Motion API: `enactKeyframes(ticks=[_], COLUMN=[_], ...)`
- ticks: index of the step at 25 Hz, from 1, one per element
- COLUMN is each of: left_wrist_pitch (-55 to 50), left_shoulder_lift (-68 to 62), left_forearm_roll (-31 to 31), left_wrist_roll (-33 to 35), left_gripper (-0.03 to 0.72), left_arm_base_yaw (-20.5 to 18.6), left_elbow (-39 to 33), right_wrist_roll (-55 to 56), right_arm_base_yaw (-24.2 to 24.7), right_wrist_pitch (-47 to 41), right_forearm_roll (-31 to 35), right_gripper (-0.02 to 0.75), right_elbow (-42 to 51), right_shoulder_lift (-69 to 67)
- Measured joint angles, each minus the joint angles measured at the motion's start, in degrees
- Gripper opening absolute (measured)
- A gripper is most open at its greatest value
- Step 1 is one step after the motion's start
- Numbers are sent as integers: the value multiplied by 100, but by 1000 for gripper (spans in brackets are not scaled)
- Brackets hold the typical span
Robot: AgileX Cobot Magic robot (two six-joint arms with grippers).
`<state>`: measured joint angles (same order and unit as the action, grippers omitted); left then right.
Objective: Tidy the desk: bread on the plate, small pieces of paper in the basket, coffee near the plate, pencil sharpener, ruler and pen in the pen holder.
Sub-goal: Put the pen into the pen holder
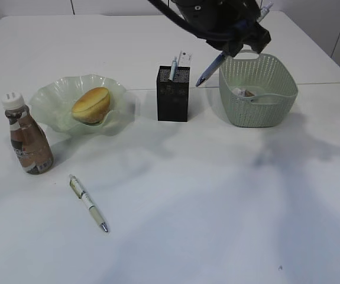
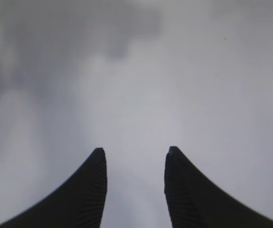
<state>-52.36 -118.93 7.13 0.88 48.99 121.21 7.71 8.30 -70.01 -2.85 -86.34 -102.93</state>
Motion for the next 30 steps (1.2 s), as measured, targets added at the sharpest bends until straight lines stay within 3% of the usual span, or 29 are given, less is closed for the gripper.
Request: enactKeyframes(ticks=[10,16,23,30], left_wrist_pitch=[2479,4128,6106,7273], left_shoulder_lift=[155,253,484,545], left_forearm_roll=[433,444,259,39], left_wrist_roll=[-735,-791,-804,-813], left_gripper=[61,61,61,61], left_arm_base_yaw=[-80,-246,-690,-1083], left_elbow=[-1575,-2540,-3716,-4197], right_wrist_roll=[-15,-25,-27,-27], right_arm_base_yaw=[0,0,0,0], right_wrist_pitch=[0,0,0,0], right_forearm_roll=[0,0,10,10], right_gripper=[334,334,334,334], right_elbow=[0,0,0,0], right_shoulder_lift=[0,0,0,0])
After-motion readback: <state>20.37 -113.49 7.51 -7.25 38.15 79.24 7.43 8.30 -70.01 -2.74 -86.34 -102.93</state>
